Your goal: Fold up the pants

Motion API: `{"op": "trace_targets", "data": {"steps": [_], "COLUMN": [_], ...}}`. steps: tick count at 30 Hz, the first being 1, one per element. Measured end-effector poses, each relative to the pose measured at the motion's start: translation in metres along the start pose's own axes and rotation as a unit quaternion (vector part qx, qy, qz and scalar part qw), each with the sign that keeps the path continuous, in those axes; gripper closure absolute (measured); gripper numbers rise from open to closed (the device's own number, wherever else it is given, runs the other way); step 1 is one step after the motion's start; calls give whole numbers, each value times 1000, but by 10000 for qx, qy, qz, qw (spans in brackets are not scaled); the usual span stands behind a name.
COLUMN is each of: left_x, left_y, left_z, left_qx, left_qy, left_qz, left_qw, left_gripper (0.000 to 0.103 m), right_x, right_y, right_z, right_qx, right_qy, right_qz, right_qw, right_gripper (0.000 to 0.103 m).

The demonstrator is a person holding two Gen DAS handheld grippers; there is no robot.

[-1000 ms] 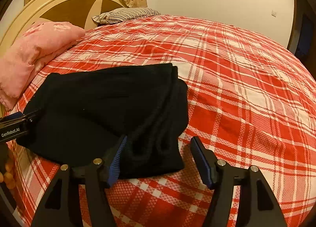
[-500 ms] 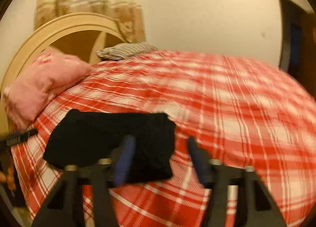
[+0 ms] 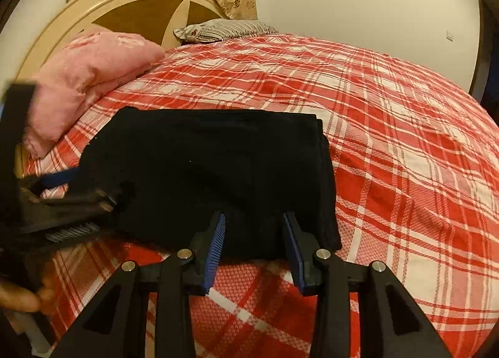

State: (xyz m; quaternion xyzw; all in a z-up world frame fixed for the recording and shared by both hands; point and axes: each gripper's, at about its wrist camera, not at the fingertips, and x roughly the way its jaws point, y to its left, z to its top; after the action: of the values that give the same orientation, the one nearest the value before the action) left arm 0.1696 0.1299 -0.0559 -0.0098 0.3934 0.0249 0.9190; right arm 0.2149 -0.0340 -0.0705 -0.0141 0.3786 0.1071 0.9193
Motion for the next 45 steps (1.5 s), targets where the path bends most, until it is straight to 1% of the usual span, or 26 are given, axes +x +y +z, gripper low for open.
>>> {"op": "trace_targets", "data": {"steps": [1,2,3,4,6,7,8,10,13,16,19,22,24,28,29,32,34,38,45], "left_x": [5,17,20,20,19,18,15,10,-6,-24,-46,-69,-90,-124,-131,-148,-159,-176,-190], "left_y": [-3,-4,-3,4,12,16,18,22,23,26,31,34,34,30,31,27,23,20,23], "left_z": [-3,-8,-11,-13,-11,-10,-11,-12,-21,-32,-44,-54,-64,-78,-79,-83,-85,-86,-89], "left_qx": [53,133,126,-18,-153,-196,-225,-263,-113,-15,-83,-115,-38,100,110,183,284,303,230], "left_qy": [88,291,356,288,395,443,476,524,493,356,240,14,-233,-562,-639,-782,-911,-1016,-1178], "left_qz": [51,170,181,30,-46,-54,-40,-14,193,327,328,358,373,378,391,485,473,271,296], "left_qw": [9999,9993,9991,9996,9991,9988,9986,9983,9985,9988,9991,9993,9990,9977,9971,9956,9943,9940,9923], "left_gripper": [5,5,4,4,3,3,3,3,4,4,4,3,3,2,0,0,0,0,0], "right_x": [-4,-10,-14,-19,-29,-35,-42,-54,-72,-86,-103,-123,-139,-174,-182,-200,-208,-222,-225], "right_y": [-1,-3,-4,-5,-6,-5,-3,1,9,12,15,19,24,36,38,43,44,45,51], "right_z": [0,-1,-2,-4,-9,-12,-16,-24,-39,-54,-66,-77,-83,-92,-94,-95,-96,-100,-100], "right_qx": [80,206,340,516,817,946,1039,1180,1291,1431,1500,1538,1499,1373,1349,1310,1353,1379,1298], "right_qy": [-2,-10,1,25,47,40,22,-53,-129,-166,-344,-541,-737,-1271,-1393,-1663,-1779,-1970,-2052], "right_qz": [46,113,153,194,361,445,487,543,587,506,336,251,172,-121,-205,-389,-432,-454,-494], "right_qw": [10000,9997,9993,9985,9960,9945,9934,9915,9898,9883,9875,9863,9858,9823,9808,9766,9737,9696,9688], "right_gripper": [63,63,63,63,62,59,51,42,40,40,40,40,40,40,40,38,35,34,34]}}
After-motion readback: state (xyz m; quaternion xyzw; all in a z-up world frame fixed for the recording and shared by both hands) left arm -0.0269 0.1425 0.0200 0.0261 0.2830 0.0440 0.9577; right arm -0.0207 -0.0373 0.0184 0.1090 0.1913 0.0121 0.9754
